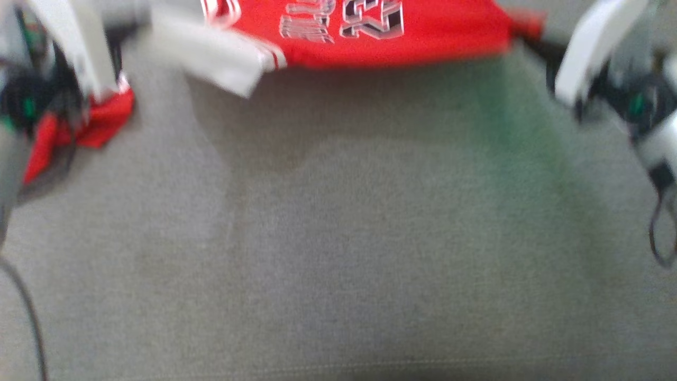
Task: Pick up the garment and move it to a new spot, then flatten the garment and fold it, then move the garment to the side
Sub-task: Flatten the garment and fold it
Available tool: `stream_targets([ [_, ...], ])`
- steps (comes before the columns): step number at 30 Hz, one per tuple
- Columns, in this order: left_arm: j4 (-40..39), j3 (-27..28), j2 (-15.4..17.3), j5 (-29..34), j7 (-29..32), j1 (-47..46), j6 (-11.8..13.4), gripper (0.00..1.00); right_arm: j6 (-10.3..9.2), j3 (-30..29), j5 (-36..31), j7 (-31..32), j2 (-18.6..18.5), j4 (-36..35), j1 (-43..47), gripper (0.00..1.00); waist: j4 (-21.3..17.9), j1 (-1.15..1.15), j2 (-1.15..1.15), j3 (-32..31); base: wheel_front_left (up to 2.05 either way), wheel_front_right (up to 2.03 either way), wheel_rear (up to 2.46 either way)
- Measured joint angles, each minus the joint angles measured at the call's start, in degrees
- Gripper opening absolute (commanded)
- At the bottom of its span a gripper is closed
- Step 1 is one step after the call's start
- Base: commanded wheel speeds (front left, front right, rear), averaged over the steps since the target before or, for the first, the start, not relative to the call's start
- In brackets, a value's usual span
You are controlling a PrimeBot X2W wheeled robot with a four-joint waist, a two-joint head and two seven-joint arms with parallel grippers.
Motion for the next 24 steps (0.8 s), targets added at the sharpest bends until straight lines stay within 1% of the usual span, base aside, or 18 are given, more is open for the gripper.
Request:
stream_targets([
  [1,-1.47,-0.62,1.27,-1.48,1.69,2.52,0.01,0.0,0.0,0.89,1.05,1.55,-1.01,-0.83,2.08,0.0,-0.05,0.0,0.0,-1.33,0.0,0.0,0.0],
  [3,-4.08,-1.02,3.43,-4.17,3.2,7.12,0.01,0.0,0.0,2.36,3.05,4.54,-2.71,-2.7,6.54,0.0,-0.17,0.0,0.0,-4.05,0.0,0.0,0.0],
  [6,-8.54,-2.5,7.22,-6.48,7.62,13.94,0.33,0.0,0.0,5.16,5.58,8.96,-4.71,-5.47,13.3,0.0,-0.51,0.0,0.0,-7.99,0.0,0.0,0.0],
  [10,-16.96,-5.3,12.65,-9.54,13.12,24.86,3.91,0.0,0.0,8.39,6.52,11.73,-6.67,-7.45,20.44,0.0,-1.2,0.0,0.0,-12.49,0.0,0.0,0.0],
  [14,-27.86,-7.24,17.73,-13.85,19.44,33.09,8.16,0.0,0.0,11.06,6.39,15.13,-8.92,-9.28,23.43,0.0,-1.89,-0.01,0.0,-15.38,0.0,0.0,0.0],
  [19,-40.94,-8.54,24.37,-18.55,25.68,37.19,12.36,0.0,0.0,12.93,6.84,22.63,-13.45,-12.6,26.47,0.0,-2.14,0.0,0.0,-15.76,0.0,0.0,0.0],
  [21,-44.97,-8.33,26.32,-20.19,26.35,38.28,14.11,0.0,0.0,13.1,7.61,25.55,-15.01,-14.72,27.48,0.0,-2.17,0.0,0.0,-15.14,0.0,0.0,0.0],
  [24,-48.9,-8.14,28.66,-22.32,27.88,38.9,16.19,0.0,0.0,12.1,8.2,28.02,-16.6,-17.35,27.63,0.0,-2.39,0.0,0.0,-14.13,0.0,0.0,0.0],
])
